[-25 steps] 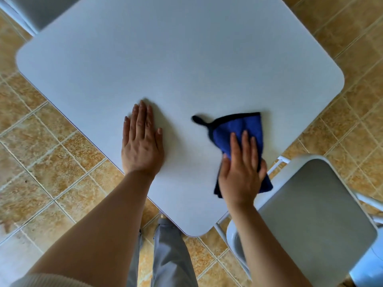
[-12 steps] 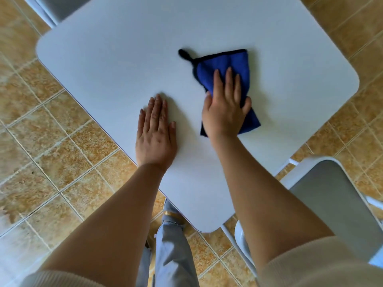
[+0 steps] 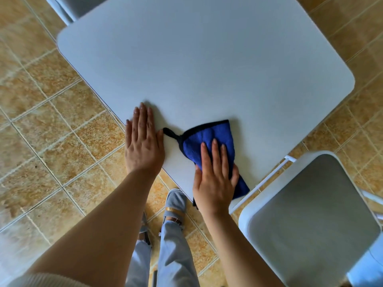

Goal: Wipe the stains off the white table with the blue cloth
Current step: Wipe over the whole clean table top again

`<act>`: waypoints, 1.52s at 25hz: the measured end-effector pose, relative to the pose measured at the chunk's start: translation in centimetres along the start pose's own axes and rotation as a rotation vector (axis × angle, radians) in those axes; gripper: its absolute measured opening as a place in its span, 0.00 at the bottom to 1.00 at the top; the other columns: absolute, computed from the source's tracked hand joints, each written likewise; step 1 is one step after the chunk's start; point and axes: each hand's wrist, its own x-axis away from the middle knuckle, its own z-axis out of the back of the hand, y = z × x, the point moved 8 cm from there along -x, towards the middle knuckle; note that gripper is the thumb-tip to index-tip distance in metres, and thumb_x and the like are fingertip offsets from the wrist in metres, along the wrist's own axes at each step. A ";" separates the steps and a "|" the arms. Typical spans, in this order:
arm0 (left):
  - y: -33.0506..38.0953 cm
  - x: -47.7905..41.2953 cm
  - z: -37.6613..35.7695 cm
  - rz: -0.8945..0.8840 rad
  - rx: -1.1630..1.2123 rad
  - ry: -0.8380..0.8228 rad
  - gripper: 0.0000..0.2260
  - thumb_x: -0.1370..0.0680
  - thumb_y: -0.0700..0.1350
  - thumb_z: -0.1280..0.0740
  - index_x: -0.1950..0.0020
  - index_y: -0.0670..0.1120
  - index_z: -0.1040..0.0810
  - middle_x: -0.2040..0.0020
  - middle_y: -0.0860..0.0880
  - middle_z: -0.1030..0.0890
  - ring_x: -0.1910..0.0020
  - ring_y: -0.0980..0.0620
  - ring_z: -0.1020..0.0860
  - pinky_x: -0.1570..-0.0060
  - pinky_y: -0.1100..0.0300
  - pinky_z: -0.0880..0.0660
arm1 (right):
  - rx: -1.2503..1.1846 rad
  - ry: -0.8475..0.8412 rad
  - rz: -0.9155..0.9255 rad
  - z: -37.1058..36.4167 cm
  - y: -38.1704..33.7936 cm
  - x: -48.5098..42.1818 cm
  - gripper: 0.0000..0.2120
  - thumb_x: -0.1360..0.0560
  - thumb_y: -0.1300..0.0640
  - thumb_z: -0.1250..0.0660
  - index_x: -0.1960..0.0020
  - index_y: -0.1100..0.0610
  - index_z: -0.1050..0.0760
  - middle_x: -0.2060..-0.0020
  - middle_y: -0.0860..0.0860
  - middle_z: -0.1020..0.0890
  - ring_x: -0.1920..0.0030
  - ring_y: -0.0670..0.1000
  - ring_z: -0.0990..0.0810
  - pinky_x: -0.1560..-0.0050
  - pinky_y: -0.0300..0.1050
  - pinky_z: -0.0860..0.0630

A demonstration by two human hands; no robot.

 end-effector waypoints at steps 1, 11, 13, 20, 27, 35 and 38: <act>0.0 0.0 0.0 -0.009 -0.002 0.004 0.26 0.16 0.50 0.51 0.20 0.43 0.52 0.20 0.46 0.50 0.22 0.51 0.53 0.24 0.55 0.59 | 0.009 0.003 -0.016 0.0 1.0 0.3 0.27 0.21 0.48 0.42 0.22 0.47 0.39 0.22 0.48 0.39 0.22 0.51 0.39 0.32 0.58 0.37; -0.2 0.0 0.0 0.006 -0.014 0.032 0.25 0.17 0.50 0.52 0.21 0.43 0.49 0.21 0.46 0.48 0.22 0.52 0.51 0.24 0.53 0.55 | -0.026 0.102 -0.268 0.2 2.5 -15.6 0.25 0.20 0.48 0.44 0.23 0.49 0.36 0.23 0.50 0.36 0.23 0.52 0.38 0.34 0.60 0.36; -0.3 0.1 0.0 0.006 -0.016 0.030 0.25 0.17 0.50 0.52 0.21 0.43 0.48 0.21 0.46 0.47 0.22 0.52 0.51 0.24 0.52 0.54 | -0.044 0.083 -0.154 -0.3 -1.4 -17.7 0.25 0.20 0.49 0.44 0.23 0.48 0.37 0.22 0.50 0.37 0.23 0.52 0.40 0.33 0.59 0.38; -0.6 0.1 0.1 0.009 -0.021 0.022 0.25 0.17 0.50 0.50 0.21 0.41 0.47 0.21 0.45 0.46 0.22 0.52 0.50 0.24 0.52 0.53 | -0.002 0.089 0.265 -0.4 -4.5 -10.9 0.23 0.19 0.49 0.43 0.24 0.48 0.35 0.24 0.48 0.34 0.24 0.50 0.36 0.35 0.56 0.35; -1.0 0.1 0.5 -0.038 0.004 -0.001 0.25 0.17 0.50 0.52 0.21 0.42 0.46 0.21 0.46 0.46 0.22 0.51 0.50 0.24 0.54 0.55 | -0.006 0.019 -0.134 -0.1 -0.8 -18.2 0.25 0.18 0.46 0.45 0.22 0.48 0.40 0.21 0.49 0.40 0.22 0.51 0.42 0.33 0.60 0.39; -4.1 1.3 2.4 0.049 0.000 -0.008 0.25 0.16 0.50 0.54 0.21 0.41 0.48 0.21 0.46 0.48 0.22 0.51 0.52 0.24 0.53 0.55 | -0.034 0.056 0.309 -1.1 -10.2 -12.2 0.24 0.17 0.41 0.48 0.25 0.47 0.33 0.25 0.49 0.33 0.24 0.51 0.35 0.35 0.58 0.35; -3.5 2.3 2.9 0.055 0.010 -0.023 0.25 0.16 0.51 0.56 0.21 0.42 0.49 0.20 0.46 0.50 0.22 0.53 0.54 0.24 0.53 0.57 | -0.019 -0.007 0.347 -0.6 -8.9 -6.9 0.24 0.16 0.42 0.54 0.22 0.47 0.38 0.22 0.47 0.38 0.22 0.50 0.40 0.32 0.56 0.37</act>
